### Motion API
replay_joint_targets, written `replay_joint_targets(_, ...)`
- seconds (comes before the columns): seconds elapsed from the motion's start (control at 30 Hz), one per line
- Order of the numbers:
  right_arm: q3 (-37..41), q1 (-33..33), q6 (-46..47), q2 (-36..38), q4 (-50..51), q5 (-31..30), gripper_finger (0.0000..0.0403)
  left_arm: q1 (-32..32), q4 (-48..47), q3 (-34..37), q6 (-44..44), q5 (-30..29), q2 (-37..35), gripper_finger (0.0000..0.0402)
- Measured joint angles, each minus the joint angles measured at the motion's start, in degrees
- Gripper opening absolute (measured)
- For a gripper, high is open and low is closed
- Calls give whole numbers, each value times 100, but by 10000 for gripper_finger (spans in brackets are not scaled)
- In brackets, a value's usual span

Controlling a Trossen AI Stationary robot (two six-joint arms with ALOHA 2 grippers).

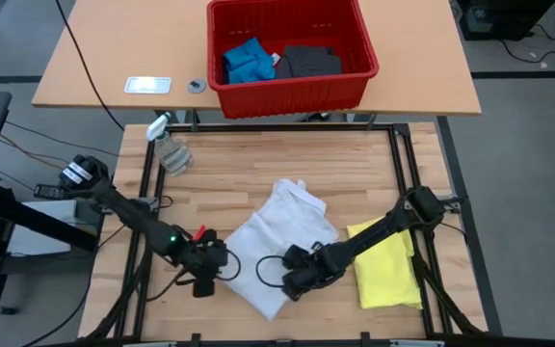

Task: Fold Laundry from Bin

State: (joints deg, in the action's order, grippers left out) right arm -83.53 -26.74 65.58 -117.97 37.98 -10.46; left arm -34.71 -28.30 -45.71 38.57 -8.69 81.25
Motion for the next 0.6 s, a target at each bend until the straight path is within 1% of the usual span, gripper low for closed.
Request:
replay_joint_targets(0.1, 7, -53, -7, 82, 756, 4, 70, -161, 20, 2, -448, -18, 12, 117)
replay_joint_targets(0.13, 15, -64, -11, 143, 890, 4, 70, -195, 113, 1, -550, -24, 18, 118)
replay_joint_targets(0.2, 15, -97, -69, 288, 838, -1, 70, -278, 199, 2, -668, -117, 22, 124)
replay_joint_targets(0.3, 10, -136, -83, 546, 369, -80, 71, -343, 553, 2, -687, -398, 22, 146)
replay_joint_targets(0.4, 4, -151, -181, 665, -184, -144, 79, -379, 1235, 2, -936, -553, 24, 181)
replay_joint_targets(0.5, 4, -195, -556, 665, -740, -128, 101, -379, 1913, -2, -1451, -585, 154, 221)
replay_joint_targets(0.6, -2, -303, -932, 582, -1315, 53, 133, -414, 2006, -2, -1891, -590, 347, 254)
